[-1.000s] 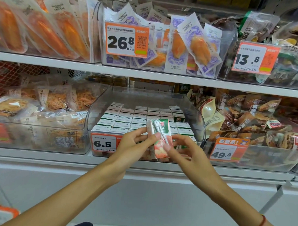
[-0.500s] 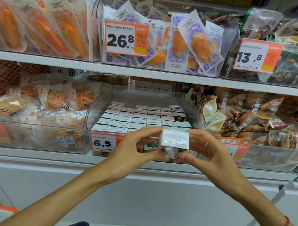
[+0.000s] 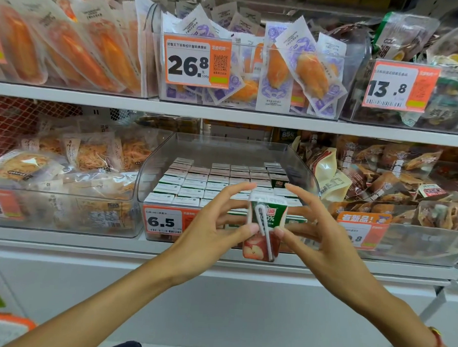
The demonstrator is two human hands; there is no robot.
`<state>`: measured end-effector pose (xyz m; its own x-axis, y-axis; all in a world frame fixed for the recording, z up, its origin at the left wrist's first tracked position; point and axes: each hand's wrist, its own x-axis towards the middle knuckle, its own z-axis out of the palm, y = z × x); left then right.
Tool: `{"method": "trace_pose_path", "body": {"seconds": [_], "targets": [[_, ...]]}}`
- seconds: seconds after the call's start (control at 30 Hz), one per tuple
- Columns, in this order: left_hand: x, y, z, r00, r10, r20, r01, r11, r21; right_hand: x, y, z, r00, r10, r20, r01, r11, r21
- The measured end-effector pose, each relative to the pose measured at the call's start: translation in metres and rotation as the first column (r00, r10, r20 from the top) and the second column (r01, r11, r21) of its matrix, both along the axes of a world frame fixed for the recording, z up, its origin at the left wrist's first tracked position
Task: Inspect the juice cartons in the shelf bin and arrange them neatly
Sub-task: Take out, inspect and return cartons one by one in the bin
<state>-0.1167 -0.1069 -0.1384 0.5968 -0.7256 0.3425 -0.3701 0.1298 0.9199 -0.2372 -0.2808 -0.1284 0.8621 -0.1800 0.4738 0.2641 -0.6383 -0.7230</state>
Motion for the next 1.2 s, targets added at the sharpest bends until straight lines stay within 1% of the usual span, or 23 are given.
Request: {"method": "trace_pose_path", "body": {"seconds": [0.07, 0.13, 0.2, 0.27, 0.33, 0.43, 0.47, 0.53, 0.6, 0.7, 0.83, 0.9, 0.97, 1.03, 1.07, 1.1, 1.17, 1.2], "targets": [[0.002, -0.001, -0.002, 0.996, 0.003, -0.085, -0.006, 1.000, -0.025, 0.000, 0.000, -0.002, 1.000, 0.010, -0.019, -0.012, 0.993, -0.118], [0.005, -0.001, -0.003, 0.975, -0.004, -0.221, -0.008, 0.999, -0.054, 0.000, -0.002, -0.005, 0.998, 0.040, -0.047, -0.049, 0.977, -0.206], [0.007, 0.000, -0.002, 0.929, -0.032, -0.370, 0.007, 0.998, -0.068, 0.001, -0.003, -0.005, 0.993, 0.062, -0.098, -0.081, 0.976, -0.202], [0.010, 0.001, 0.000, 0.875, -0.046, -0.481, 0.024, 0.998, -0.052, 0.002, -0.002, -0.004, 0.989, 0.091, -0.118, -0.103, 0.990, -0.099], [0.012, 0.002, 0.001, 0.830, -0.042, -0.557, 0.049, 0.999, -0.002, 0.004, -0.001, -0.005, 0.992, 0.083, -0.094, -0.082, 0.996, 0.015], [0.010, 0.002, 0.001, 0.778, -0.028, -0.628, 0.113, 0.989, 0.096, 0.006, 0.003, -0.005, 0.994, 0.081, -0.068, -0.061, 0.965, 0.254], [0.010, 0.001, 0.000, 0.769, -0.011, -0.639, 0.128, 0.982, 0.138, 0.007, 0.003, -0.005, 0.996, 0.063, -0.067, -0.040, 0.950, 0.310], [0.009, 0.001, -0.001, 0.777, 0.018, -0.630, 0.152, 0.965, 0.215, 0.009, 0.004, -0.004, 0.995, 0.011, -0.097, 0.028, 0.920, 0.392], [0.009, 0.000, -0.001, 0.793, 0.044, -0.608, 0.160, 0.947, 0.277, 0.010, 0.004, -0.004, 0.985, 0.001, -0.170, 0.083, 0.869, 0.488], [0.008, -0.004, -0.001, 0.778, 0.075, -0.624, 0.158, 0.938, 0.310, 0.011, 0.003, -0.004, 0.963, 0.004, -0.269, 0.152, 0.816, 0.557], [0.006, -0.007, -0.003, 0.731, 0.060, -0.680, 0.165, 0.951, 0.260, 0.010, 0.003, -0.003, 0.950, 0.021, -0.312, 0.170, 0.805, 0.569], [0.004, -0.008, -0.003, 0.714, 0.031, -0.700, 0.146, 0.970, 0.192, 0.009, 0.003, -0.003, 0.943, 0.052, -0.329, 0.154, 0.809, 0.568], [0.001, -0.010, -0.002, 0.721, -0.005, -0.693, 0.105, 0.989, 0.103, 0.009, 0.003, -0.003, 0.936, 0.124, -0.328, 0.118, 0.771, 0.626], [-0.001, -0.012, 0.000, 0.766, -0.018, -0.643, 0.049, 0.998, 0.031, 0.008, 0.003, -0.001, 0.932, 0.197, -0.304, 0.088, 0.692, 0.717], [-0.001, -0.013, 0.000, 0.804, -0.015, -0.595, 0.024, 1.000, 0.007, 0.008, 0.004, 0.000, 0.934, 0.214, -0.286, 0.077, 0.661, 0.747], [-0.002, -0.014, 0.001, 0.848, -0.007, -0.530, 0.003, 1.000, -0.007, 0.008, 0.004, 0.000, 0.938, 0.219, -0.268, 0.065, 0.650, 0.757], [-0.004, -0.014, 0.001, 0.931, 0.027, -0.363, -0.031, 0.999, -0.007, 0.009, 0.006, 0.000, 0.955, 0.177, -0.238, 0.054, 0.686, 0.725], [-0.005, -0.013, 0.001, 0.954, 0.047, -0.296, -0.049, 0.999, 0.000, 0.009, 0.008, 0.000, 0.967, 0.128, -0.220, 0.062, 0.721, 0.691]]}}
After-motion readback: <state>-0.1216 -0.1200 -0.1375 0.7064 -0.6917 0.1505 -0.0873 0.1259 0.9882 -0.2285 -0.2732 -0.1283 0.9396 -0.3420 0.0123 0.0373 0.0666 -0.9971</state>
